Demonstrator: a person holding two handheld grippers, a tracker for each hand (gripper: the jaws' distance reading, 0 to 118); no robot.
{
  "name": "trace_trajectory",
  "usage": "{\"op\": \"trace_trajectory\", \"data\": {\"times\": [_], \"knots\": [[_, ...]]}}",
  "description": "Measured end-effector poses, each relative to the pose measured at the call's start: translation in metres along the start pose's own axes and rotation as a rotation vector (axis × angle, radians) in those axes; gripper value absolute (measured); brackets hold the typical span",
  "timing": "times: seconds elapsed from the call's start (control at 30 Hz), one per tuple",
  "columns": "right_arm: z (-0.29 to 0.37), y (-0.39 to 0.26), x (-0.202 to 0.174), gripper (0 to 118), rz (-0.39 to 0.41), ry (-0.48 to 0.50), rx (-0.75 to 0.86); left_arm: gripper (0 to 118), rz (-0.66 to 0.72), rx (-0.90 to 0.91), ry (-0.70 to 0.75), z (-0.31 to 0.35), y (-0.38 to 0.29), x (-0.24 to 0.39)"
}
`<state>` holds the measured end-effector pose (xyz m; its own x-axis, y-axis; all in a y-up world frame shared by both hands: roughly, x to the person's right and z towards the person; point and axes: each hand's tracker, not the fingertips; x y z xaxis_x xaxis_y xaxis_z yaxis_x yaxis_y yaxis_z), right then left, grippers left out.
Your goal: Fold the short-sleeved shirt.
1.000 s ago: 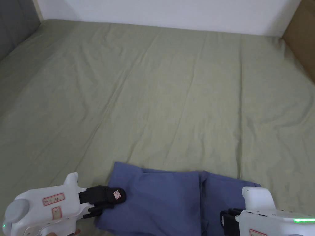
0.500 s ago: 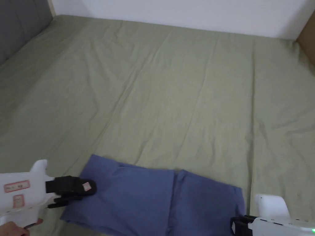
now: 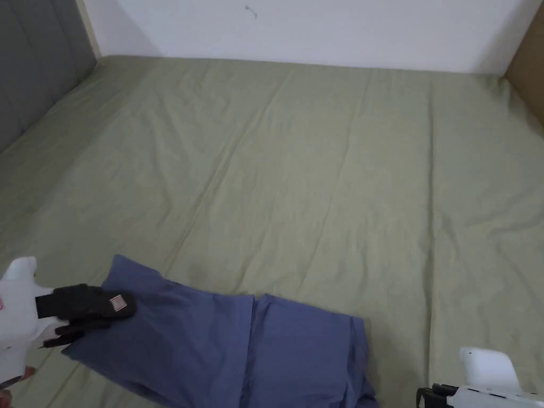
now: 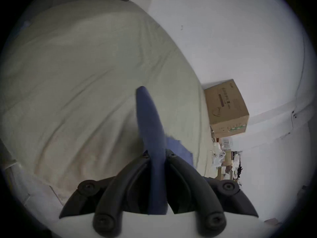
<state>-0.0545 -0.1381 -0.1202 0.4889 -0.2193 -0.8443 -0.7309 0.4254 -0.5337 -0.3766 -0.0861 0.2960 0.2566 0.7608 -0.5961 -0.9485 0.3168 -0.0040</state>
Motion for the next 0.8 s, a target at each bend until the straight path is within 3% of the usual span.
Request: {"op": "trace_trajectory", "data": {"times": [0.2,0.47,0.5,0.57,0.63,0.67,0.8], "knots": [[0.011,0.002,0.018,0,-0.038,0.006,0.042,11,-0.231,-0.057,-0.088,-0.031,-0.024,0.114],[0.028,-0.001,0.048,0,-0.102,-0.011,0.084,12,-0.499,-0.417,-0.042,-0.171,-0.113,0.176],[0.029,-0.002,0.051,0,-0.112,-0.016,0.087,17,-0.51,-0.451,-0.025,-0.186,-0.124,0.176],[0.035,-0.004,0.056,0,-0.13,-0.027,0.088,42,-0.535,-0.513,0.025,-0.214,-0.141,0.171],[0.038,-0.008,0.062,0,-0.148,-0.034,0.092,82,-0.506,-0.485,0.016,-0.225,-0.145,0.165],[0.039,-0.01,0.065,0,-0.163,-0.038,0.089,91,-0.463,-0.472,0.046,-0.226,-0.143,0.163],[0.035,-0.016,0.069,0,-0.184,-0.038,0.078,98,-0.337,-0.391,-0.021,-0.206,-0.123,0.155]]}}
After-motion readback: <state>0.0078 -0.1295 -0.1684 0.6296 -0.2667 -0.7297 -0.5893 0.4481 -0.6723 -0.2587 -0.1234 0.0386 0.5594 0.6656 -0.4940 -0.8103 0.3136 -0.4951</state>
